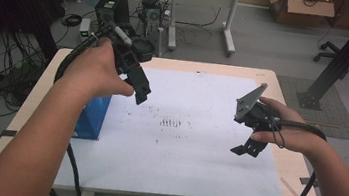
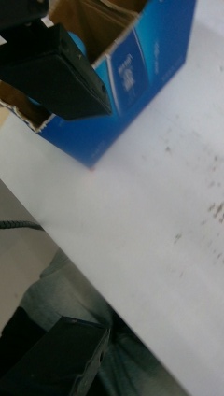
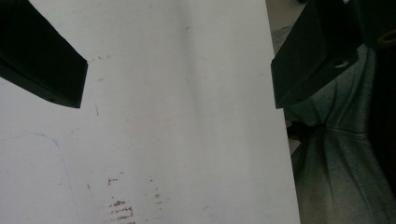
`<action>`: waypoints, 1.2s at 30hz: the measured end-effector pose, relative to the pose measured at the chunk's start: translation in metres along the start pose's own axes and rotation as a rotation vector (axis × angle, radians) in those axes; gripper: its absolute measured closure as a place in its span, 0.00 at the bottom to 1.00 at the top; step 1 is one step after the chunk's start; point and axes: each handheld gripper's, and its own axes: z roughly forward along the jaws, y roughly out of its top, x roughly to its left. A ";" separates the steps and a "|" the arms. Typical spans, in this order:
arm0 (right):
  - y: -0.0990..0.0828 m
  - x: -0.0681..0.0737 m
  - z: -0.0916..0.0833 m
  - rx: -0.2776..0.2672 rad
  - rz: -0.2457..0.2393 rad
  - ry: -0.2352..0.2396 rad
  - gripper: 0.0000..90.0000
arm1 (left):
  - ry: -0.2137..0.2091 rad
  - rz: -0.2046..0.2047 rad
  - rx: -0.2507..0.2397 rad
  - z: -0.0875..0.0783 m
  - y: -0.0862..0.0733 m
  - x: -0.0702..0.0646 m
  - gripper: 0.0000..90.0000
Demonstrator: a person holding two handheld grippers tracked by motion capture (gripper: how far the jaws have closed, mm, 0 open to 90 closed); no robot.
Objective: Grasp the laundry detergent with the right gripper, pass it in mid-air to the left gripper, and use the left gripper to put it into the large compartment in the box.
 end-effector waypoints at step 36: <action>0.010 -0.020 0.011 0.100 -0.027 0.046 0.04 | -0.119 0.576 0.050 0.057 0.018 -0.025 0.00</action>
